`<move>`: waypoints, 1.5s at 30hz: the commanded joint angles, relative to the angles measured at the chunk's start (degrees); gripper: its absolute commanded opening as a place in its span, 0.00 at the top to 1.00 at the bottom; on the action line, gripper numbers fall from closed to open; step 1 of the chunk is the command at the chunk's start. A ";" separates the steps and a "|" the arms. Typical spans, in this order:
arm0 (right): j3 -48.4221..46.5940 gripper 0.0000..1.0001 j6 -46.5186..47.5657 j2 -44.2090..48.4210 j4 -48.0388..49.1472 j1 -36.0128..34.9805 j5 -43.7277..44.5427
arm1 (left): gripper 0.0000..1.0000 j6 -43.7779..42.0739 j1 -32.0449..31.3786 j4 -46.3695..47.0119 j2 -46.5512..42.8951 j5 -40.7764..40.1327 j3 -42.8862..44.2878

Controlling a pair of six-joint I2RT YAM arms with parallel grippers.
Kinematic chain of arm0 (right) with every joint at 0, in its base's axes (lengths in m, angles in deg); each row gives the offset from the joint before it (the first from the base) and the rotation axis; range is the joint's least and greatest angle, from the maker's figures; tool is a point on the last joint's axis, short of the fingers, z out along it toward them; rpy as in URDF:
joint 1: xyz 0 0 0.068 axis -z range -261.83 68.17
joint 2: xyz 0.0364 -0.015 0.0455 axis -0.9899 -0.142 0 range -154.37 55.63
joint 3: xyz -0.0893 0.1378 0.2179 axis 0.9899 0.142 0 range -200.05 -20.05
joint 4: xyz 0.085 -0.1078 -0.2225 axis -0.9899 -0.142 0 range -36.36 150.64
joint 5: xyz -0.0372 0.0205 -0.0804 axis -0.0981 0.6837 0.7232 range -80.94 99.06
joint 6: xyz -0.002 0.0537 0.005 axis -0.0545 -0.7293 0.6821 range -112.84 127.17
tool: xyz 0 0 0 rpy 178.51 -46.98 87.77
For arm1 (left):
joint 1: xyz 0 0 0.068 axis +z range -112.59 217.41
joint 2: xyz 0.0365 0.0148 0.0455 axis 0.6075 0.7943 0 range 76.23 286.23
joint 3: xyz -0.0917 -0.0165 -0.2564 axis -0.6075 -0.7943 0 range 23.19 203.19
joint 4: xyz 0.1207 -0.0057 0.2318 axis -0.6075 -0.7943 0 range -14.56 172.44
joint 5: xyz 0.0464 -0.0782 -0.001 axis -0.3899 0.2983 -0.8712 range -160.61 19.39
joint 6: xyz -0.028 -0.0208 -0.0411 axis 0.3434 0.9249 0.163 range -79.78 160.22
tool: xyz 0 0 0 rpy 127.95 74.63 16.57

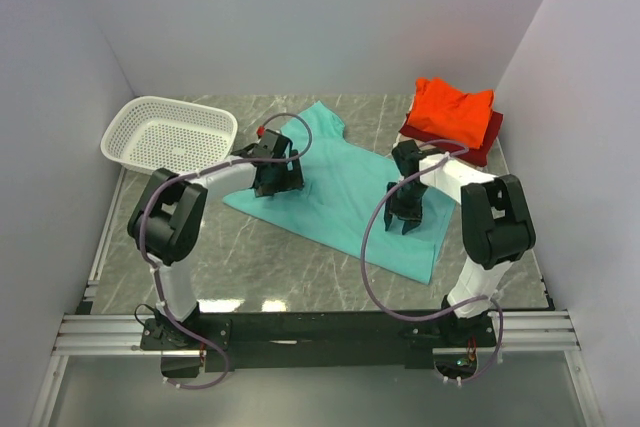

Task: Fold and stack the t-shirts
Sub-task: Fold the tshirt

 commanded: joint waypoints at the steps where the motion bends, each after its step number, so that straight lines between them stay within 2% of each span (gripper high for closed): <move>1: 1.36 0.46 0.92 -0.44 1.47 1.27 0.08 | 0.09 1.90 -0.01 1.14 -3.22 -2.45 -3.32; 11: 4.61 0.46 1.01 -0.88 1.03 4.87 1.93 | 0.10 8.84 -0.88 2.37 -13.39 -1.22 -17.37; 23: 8.22 0.46 -1.10 0.79 0.41 6.81 4.39 | 0.10 21.06 -10.55 -1.93 -29.39 -1.04 -30.66; 29: 8.22 0.45 -1.28 3.87 -0.20 6.72 4.39 | 0.09 23.52 -13.54 -9.31 -36.25 -3.76 -29.62; 34: 2.88 0.45 0.04 6.94 -2.66 6.81 3.51 | 0.06 23.35 -13.45 -13.01 -40.04 -7.28 -25.22; 37: -0.47 0.45 0.91 7.65 -3.10 6.72 2.99 | 0.04 21.60 -12.84 -11.09 -38.30 -7.81 -22.94; 45: -3.38 0.46 2.50 4.05 -1.08 6.72 0.79 | 0.03 13.08 -7.93 -0.28 -25.73 -3.16 -18.10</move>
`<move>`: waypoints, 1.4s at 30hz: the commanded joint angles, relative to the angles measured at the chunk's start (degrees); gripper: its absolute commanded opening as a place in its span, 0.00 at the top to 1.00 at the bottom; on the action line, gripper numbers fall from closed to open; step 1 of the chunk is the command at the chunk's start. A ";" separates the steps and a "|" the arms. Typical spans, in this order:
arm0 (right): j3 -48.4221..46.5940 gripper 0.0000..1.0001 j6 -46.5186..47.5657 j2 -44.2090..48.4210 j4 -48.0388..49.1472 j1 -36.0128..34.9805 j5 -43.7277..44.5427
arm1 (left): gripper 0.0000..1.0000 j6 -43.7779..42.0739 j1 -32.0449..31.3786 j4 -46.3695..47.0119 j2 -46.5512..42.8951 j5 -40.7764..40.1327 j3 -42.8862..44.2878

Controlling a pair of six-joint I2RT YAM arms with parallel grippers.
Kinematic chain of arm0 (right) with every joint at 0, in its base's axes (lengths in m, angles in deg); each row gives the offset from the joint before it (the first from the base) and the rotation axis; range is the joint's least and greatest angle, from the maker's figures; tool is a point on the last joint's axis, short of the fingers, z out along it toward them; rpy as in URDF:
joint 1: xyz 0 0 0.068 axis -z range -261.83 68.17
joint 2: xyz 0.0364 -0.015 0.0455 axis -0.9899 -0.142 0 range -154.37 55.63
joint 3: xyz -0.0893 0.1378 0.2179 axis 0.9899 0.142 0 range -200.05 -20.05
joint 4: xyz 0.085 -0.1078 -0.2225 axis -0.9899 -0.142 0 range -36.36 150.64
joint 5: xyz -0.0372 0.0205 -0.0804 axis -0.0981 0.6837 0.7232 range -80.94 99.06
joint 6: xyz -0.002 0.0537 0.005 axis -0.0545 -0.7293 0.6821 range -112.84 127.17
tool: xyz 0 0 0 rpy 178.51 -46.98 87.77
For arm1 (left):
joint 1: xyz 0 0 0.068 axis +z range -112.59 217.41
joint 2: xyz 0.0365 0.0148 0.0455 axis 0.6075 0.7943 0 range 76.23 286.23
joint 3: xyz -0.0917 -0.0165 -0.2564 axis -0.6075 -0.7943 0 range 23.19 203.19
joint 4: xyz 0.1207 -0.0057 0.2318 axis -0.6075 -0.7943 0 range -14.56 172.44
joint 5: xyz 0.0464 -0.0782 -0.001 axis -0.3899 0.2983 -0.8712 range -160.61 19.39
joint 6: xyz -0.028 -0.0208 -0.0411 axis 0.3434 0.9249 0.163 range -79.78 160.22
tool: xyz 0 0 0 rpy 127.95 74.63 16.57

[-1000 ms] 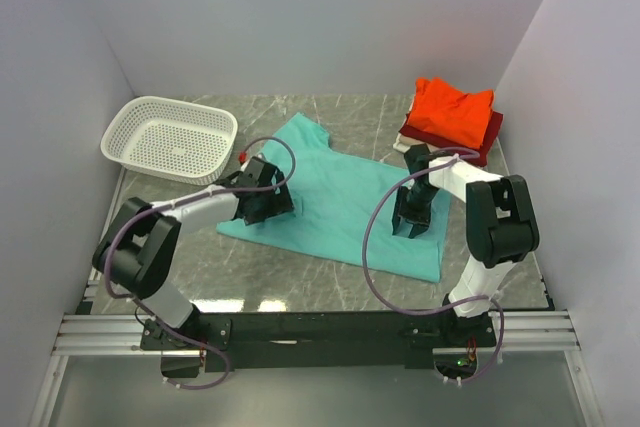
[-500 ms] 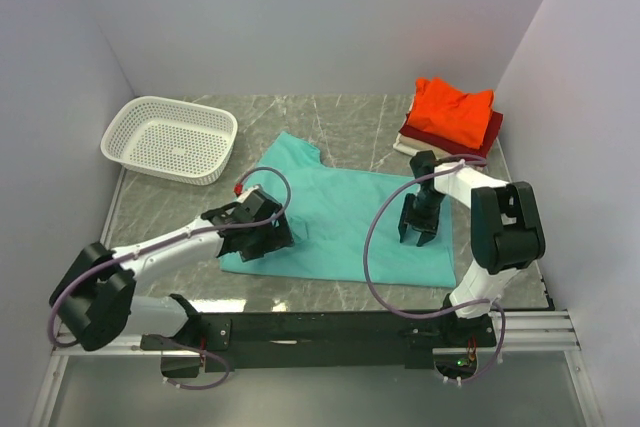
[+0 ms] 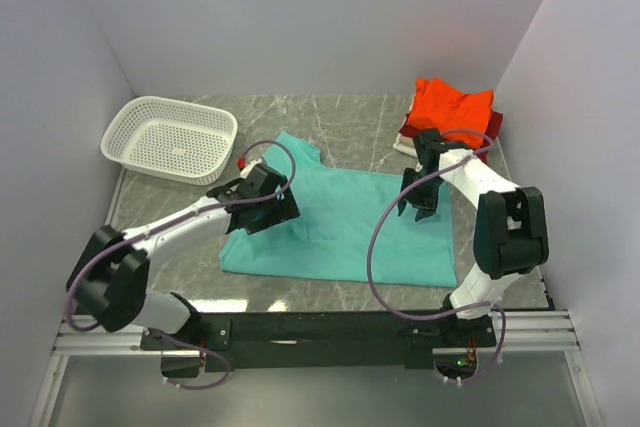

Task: Fold and stack the t-shirts
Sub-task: Fold the tshirt

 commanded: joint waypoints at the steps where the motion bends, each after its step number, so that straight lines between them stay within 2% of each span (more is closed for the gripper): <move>1: -0.98 0.46 1.30 -1.98 1.28 0.45 -0.87 | 0.04 -5.38 2.13 6.26 3.56 2.74 2.62; 6: 0.87 0.46 1.30 -3.92 3.13 0.45 -1.23 | 0.04 -7.93 3.98 8.99 8.31 3.81 2.63; 10: 2.71 0.46 0.59 -5.50 2.52 0.36 -0.44 | 0.04 -7.23 3.99 7.42 8.32 2.93 0.17; 21: 13.08 0.46 -3.01 -1.64 4.97 0.36 -3.25 | 0.05 -0.04 3.81 6.10 -1.60 3.02 -12.48; 28: 17.65 0.46 -3.36 1.17 5.94 0.36 -2.99 | 0.05 5.94 1.00 3.20 -9.07 2.23 -17.41; 36: 17.83 0.46 -2.66 2.05 6.03 0.45 -3.07 | 0.06 13.06 -4.62 -0.84 -14.97 0.83 -20.40; 42: 14.85 0.46 -2.31 0.82 5.15 0.45 -3.51 | 0.05 14.13 -6.38 -4.36 -16.46 -0.32 -19.09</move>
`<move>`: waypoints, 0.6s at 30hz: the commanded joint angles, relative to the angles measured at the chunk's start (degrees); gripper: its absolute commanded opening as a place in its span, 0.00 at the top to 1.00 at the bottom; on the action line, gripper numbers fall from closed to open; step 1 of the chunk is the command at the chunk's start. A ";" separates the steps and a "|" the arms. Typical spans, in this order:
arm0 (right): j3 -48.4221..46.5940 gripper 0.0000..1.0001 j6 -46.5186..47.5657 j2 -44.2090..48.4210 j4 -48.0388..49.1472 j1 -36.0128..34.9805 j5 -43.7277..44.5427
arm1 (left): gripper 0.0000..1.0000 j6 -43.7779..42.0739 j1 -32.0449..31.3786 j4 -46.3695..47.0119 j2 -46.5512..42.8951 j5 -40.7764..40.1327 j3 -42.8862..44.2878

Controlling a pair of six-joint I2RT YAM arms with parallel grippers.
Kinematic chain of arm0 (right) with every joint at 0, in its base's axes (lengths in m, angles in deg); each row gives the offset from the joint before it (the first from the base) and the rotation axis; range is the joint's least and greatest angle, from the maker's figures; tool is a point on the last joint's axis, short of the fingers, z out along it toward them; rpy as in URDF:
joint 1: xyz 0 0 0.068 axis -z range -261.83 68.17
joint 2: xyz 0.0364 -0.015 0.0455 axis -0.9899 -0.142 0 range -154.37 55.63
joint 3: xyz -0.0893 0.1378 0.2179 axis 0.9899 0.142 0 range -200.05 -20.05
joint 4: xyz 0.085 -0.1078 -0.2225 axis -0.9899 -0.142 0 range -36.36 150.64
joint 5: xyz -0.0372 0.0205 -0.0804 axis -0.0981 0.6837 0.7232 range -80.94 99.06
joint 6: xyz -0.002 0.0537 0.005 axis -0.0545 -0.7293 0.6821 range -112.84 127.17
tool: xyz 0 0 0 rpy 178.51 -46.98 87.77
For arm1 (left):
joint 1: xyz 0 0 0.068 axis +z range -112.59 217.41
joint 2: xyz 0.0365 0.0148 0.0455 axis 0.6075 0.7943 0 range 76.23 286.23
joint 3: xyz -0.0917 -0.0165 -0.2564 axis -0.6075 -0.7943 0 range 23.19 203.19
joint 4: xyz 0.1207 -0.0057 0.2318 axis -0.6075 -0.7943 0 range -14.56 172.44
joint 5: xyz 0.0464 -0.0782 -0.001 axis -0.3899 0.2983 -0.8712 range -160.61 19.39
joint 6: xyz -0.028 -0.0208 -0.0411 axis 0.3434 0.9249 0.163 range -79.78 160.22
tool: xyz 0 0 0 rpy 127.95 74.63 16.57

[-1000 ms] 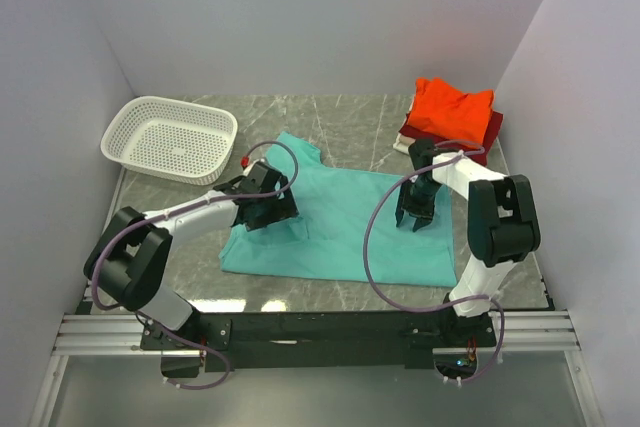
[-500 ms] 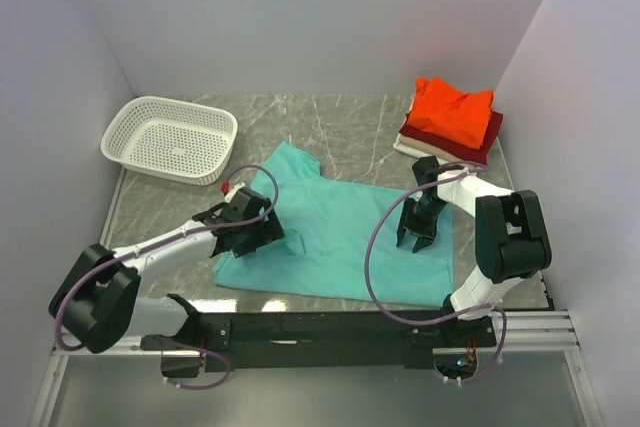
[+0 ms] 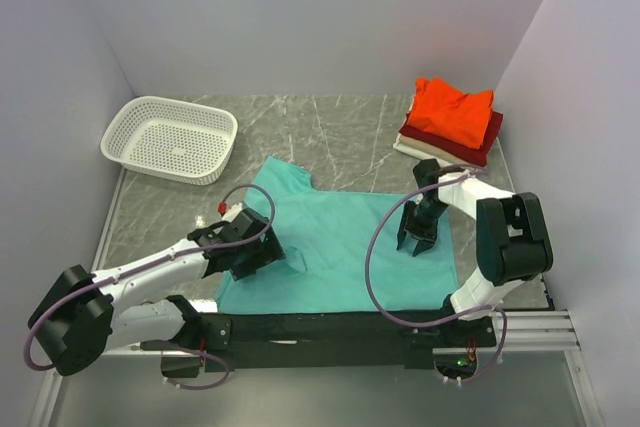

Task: Fold and stack the t-shirts
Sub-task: Fold the tshirt

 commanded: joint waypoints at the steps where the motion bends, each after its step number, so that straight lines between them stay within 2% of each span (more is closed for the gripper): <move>1: -1.83 0.47 0.82 -1.65 1.35 0.30 2.17 | 0.05 1.93 -0.79 -3.86 -1.73 -2.15 1.59; 6: -9.19 0.46 0.47 0.89 -3.56 0.21 2.17 | 0.03 -1.32 -0.79 -7.90 -1.83 -4.53 7.91; 10: -17.73 0.46 -0.15 1.78 -7.87 0.21 4.18 | 0.02 -5.62 0.44 -10.19 1.85 -6.82 17.74; 14: -25.82 0.47 0.11 0.47 -10.08 0.56 8.39 | 0.01 -12.29 4.56 -7.83 6.08 -5.24 23.21; 18: -30.31 0.46 1.25 -1.38 -8.42 2.31 10.17 | 0.01 -17.84 11.77 -3.61 10.74 -1.20 26.46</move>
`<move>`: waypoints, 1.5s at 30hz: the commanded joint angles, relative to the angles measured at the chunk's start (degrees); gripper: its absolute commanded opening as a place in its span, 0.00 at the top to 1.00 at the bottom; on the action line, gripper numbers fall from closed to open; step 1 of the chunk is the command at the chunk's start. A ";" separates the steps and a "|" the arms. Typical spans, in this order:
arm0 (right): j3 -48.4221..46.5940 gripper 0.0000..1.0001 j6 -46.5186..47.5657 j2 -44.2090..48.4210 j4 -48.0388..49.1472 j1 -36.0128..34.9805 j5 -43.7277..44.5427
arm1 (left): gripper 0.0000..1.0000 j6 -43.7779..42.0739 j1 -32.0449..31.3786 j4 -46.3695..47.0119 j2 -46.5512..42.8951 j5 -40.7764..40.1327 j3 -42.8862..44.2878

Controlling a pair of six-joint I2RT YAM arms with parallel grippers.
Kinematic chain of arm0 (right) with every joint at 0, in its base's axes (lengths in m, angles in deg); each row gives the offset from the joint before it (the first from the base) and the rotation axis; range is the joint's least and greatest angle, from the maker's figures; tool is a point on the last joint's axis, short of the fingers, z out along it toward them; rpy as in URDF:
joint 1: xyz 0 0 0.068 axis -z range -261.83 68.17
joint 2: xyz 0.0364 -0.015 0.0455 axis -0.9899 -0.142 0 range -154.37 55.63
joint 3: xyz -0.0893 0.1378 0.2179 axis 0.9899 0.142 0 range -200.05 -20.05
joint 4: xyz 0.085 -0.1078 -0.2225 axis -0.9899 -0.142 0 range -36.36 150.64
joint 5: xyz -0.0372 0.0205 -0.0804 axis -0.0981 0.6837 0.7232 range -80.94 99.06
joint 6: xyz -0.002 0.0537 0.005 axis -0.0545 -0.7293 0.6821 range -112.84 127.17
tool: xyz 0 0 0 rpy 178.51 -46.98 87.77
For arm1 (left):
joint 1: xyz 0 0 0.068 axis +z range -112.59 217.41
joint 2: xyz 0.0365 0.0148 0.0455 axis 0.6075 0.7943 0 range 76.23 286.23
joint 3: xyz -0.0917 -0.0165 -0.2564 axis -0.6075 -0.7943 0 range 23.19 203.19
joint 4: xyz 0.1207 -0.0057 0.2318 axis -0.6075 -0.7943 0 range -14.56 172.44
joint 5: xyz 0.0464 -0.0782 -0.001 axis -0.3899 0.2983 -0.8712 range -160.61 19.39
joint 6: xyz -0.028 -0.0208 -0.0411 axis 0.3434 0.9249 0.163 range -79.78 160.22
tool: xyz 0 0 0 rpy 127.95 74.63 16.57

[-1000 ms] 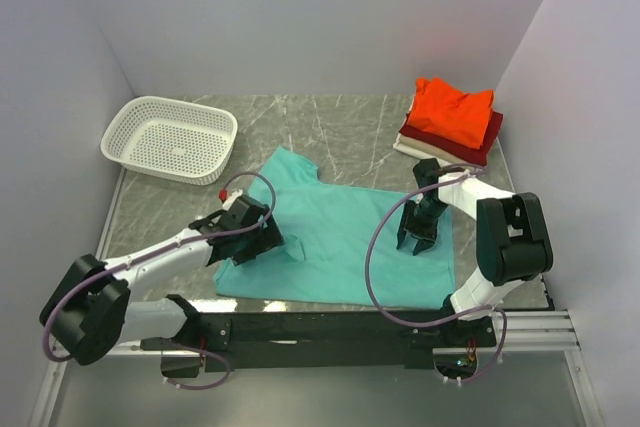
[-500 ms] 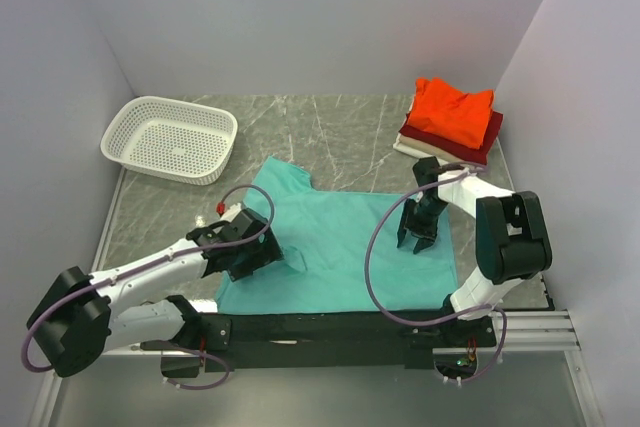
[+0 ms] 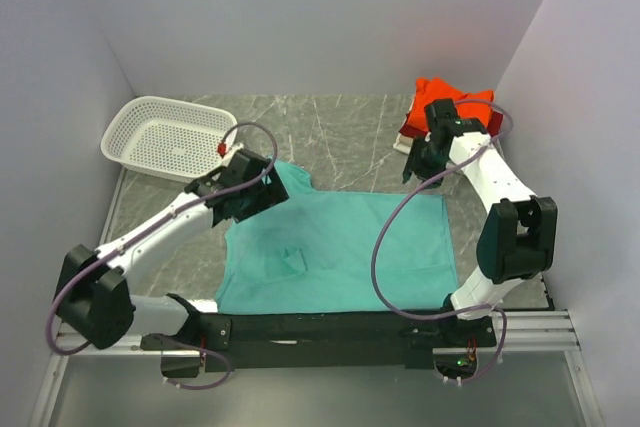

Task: Fold and stack the t-shirts
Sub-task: Fold the tshirt

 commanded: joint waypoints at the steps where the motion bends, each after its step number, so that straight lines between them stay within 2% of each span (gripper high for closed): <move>1: -3.56 0.46 1.41 -0.95 -0.89 2.69 4.03 | 0.01 -7.81 4.93 2.78 4.29 2.58 4.15; 8: -3.21 0.47 2.29 -4.81 4.47 9.81 4.56 | 0.01 -14.58 10.47 5.51 13.26 4.87 13.47; 18: -3.39 0.47 3.35 -12.10 7.45 14.03 9.92 | 0.02 -17.31 12.59 5.51 24.69 9.44 24.98; 31: -1.98 0.52 2.73 -15.89 9.83 15.09 5.96 | 0.04 -20.38 13.73 3.58 33.13 10.50 31.05; 40: 1.35 0.55 2.38 -15.89 11.24 15.09 4.82 | 0.05 -20.91 13.82 3.49 34.89 10.59 32.11; 45: 2.50 0.60 2.38 -15.80 11.33 15.09 3.69 | 0.05 -22.06 13.82 2.61 36.82 10.15 34.13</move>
